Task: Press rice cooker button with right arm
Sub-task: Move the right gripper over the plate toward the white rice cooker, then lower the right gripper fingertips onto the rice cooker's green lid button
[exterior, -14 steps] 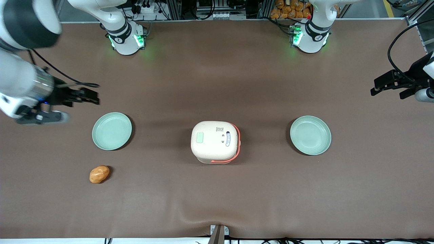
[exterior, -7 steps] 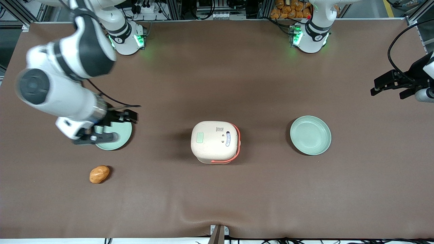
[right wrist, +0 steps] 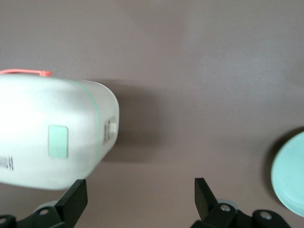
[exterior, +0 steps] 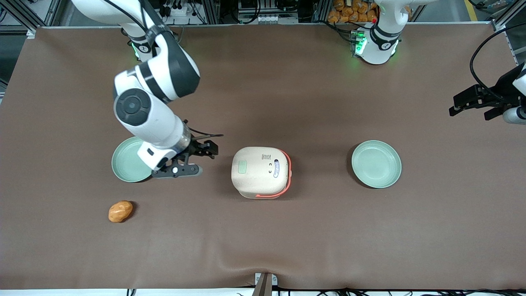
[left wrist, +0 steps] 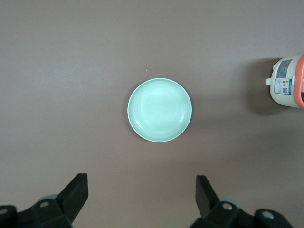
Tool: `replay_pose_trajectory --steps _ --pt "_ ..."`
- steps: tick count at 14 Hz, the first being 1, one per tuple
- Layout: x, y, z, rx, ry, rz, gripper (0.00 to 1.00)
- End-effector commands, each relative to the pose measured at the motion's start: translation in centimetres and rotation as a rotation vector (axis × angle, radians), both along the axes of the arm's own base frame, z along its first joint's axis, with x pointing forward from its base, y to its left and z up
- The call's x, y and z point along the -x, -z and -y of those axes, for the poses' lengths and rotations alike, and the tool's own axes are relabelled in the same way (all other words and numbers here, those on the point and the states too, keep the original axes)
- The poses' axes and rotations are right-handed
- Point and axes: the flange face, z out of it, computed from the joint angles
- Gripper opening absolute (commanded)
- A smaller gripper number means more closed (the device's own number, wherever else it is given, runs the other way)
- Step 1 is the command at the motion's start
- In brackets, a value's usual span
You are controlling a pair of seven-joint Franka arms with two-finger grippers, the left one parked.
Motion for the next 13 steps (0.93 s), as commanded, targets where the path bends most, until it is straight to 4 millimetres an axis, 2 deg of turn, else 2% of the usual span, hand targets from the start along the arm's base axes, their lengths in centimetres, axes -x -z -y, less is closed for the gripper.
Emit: replay_pose_trajectory --steps 1,2,5,6,9,13 --pt "-0.4 0.9 -2.2 -0.032 0.040 0.025 0.86" --pt "-0.2 0.7 -3.6 -0.042 0.048 0.045 0.73" --pt "-0.2 1.5 -6.4 -0.052 0.028 0.063 0.16" --pt "0.1 2.0 -7.3 -0.050 0.017 0.062 0.00" --pt "1.3 3.3 -9.7 -0.042 0.009 0.063 0.00" --pt "1.1 5.3 -10.6 -0.047 0.006 0.079 0.00"
